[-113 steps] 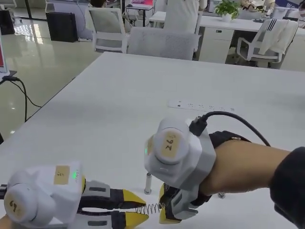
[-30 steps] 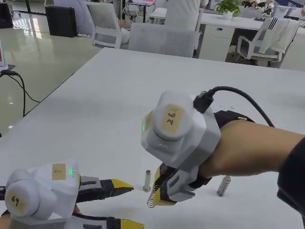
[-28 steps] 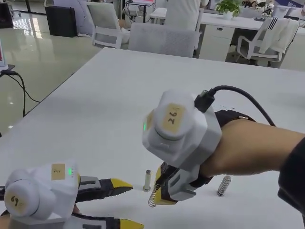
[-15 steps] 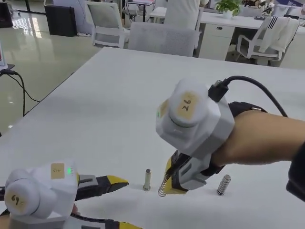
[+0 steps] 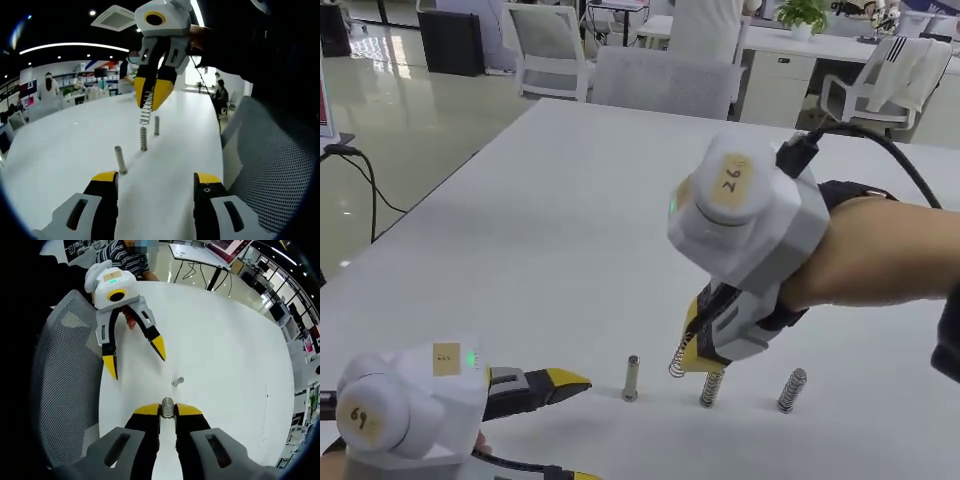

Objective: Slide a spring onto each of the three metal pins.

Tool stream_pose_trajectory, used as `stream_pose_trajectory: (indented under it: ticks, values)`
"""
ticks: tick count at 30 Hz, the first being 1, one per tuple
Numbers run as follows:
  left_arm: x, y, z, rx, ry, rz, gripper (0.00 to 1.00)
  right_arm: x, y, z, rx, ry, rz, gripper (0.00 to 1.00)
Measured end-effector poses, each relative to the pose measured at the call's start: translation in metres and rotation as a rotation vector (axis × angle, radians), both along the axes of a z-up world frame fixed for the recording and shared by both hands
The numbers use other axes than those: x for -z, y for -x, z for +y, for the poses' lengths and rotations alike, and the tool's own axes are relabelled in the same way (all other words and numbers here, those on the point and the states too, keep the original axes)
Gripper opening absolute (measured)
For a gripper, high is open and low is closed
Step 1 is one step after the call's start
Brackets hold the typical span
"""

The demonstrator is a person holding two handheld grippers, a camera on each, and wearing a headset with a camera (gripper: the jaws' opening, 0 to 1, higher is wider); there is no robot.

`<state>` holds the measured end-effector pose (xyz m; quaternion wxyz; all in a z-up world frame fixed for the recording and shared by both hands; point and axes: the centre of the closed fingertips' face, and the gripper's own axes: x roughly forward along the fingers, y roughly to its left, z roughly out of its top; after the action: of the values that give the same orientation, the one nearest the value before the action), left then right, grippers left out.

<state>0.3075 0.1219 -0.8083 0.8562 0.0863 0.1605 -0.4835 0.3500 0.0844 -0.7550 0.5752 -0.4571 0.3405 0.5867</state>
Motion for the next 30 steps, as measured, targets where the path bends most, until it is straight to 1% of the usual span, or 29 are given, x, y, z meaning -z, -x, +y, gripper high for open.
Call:
stream_pose_trajectory:
  ticks: [3, 9, 13, 17, 19, 22, 30]
  values:
    - [0.0, 0.001, 0.0, 0.001, -0.001, 0.001, 0.56, -0.001, -0.006, 0.005, -0.004, -0.003, -0.003, 0.08]
    - [0.001, 0.001, -0.002, 0.004, -0.002, 0.003, 0.56, 0.002, -0.009, 0.017, -0.017, -0.007, 0.002, 0.08]
    - [0.001, 0.001, -0.002, 0.003, 0.0, 0.002, 0.56, 0.006, -0.01, 0.024, -0.032, -0.007, 0.002, 0.08]
    - [0.001, 0.001, -0.002, 0.001, 0.0, 0.001, 0.56, 0.013, -0.017, 0.028, -0.04, 0.001, -0.009, 0.08]
    - [0.001, 0.0, -0.002, -0.001, 0.002, 0.001, 0.56, 0.015, -0.018, 0.03, -0.037, 0.001, 0.0, 0.08]
    - [0.002, 0.001, -0.001, -0.001, -0.001, 0.001, 0.56, 0.019, -0.02, 0.033, -0.041, 0.007, -0.003, 0.08]
    - [0.002, 0.0, 0.0, -0.004, -0.001, -0.001, 0.55, 0.027, -0.022, 0.038, -0.044, 0.016, 0.008, 0.08]
